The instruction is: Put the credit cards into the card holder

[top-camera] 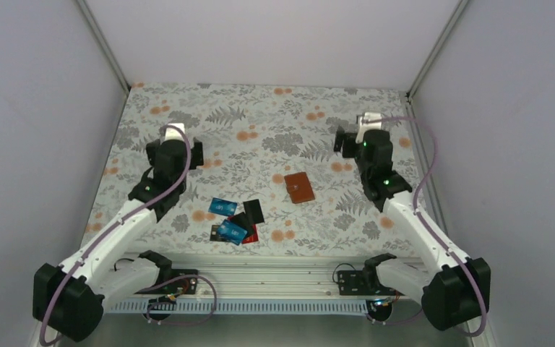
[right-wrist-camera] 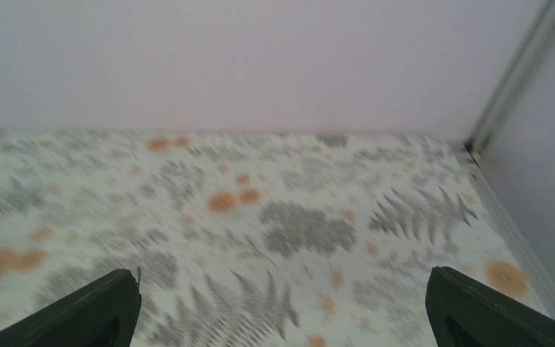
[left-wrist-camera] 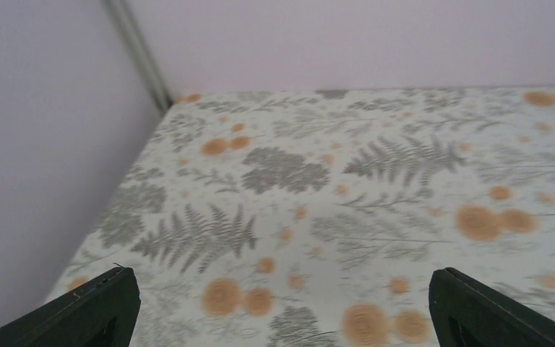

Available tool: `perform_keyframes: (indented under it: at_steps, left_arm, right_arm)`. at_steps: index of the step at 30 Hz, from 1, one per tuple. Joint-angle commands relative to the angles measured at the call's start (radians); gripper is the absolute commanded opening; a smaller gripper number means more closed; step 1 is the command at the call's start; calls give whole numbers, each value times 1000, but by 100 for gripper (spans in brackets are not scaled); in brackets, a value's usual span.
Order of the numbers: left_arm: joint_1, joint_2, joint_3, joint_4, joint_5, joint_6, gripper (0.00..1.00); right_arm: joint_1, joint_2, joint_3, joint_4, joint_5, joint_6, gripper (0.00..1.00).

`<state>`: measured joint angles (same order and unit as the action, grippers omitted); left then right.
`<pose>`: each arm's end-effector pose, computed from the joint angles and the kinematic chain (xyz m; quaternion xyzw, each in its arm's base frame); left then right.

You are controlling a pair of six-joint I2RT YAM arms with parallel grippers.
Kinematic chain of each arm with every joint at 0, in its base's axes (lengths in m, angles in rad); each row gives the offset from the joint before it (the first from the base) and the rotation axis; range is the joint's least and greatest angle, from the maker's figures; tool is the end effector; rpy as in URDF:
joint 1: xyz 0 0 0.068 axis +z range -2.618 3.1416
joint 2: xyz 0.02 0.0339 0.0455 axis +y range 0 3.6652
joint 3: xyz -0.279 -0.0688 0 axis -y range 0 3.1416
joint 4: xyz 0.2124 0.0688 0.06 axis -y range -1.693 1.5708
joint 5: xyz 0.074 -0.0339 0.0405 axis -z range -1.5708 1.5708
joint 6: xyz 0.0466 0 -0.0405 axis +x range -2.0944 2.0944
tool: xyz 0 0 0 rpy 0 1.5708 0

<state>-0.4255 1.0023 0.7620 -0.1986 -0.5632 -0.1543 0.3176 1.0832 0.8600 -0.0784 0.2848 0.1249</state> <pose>0.1861 -0.0570 0.3082 -0.0380 0.8235 0.0775 0.5607 0.2160 0.0572 0.3362 0.0071 0.8016 0.0173 0.5976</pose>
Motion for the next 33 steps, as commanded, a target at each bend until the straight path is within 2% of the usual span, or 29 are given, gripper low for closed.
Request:
perform_keyframes:
  at_steps: [1,4,9,13,16,19,20,21,25,27,30,33]
  left_arm:
    - [54,-61,-152,271,-88,148,100]
    - [99,-53,-257,373,-107,174,100]
    - [133,-28,-344,522,-150,183,99]
    - [151,8,-444,744,-198,209,98]
    - [180,88,-509,883,-146,192,97]
    - [195,210,-553,1054,-125,220,96]
    - [206,250,-561,1122,-97,236,95]
    - [213,269,-545,1112,-82,236,94]
    - [286,327,-562,1268,162,243,93]
    - [339,346,-547,1274,256,228,93]
    - [412,377,-531,1286,371,209,92]
    - [453,510,-545,1457,464,200,92]
  right_arm:
    - [-62,-61,-217,303,42,-107,100]
    - [-122,-67,-324,372,-37,-79,100]
    - [-176,-30,-459,516,-36,-56,100]
    - [-186,66,-529,716,-34,-63,100]
    - [-202,173,-545,824,-41,-70,100]
    - [-230,243,-535,902,-114,-106,100]
    - [-241,259,-535,937,-146,-115,100]
    - [-255,274,-527,961,-178,-119,100]
    - [-304,369,-471,996,-298,-115,100]
    - [-325,428,-463,1048,-320,-103,100]
    - [-354,423,-485,1076,-407,-111,100]
    - [-356,440,-546,1197,-440,-125,100]
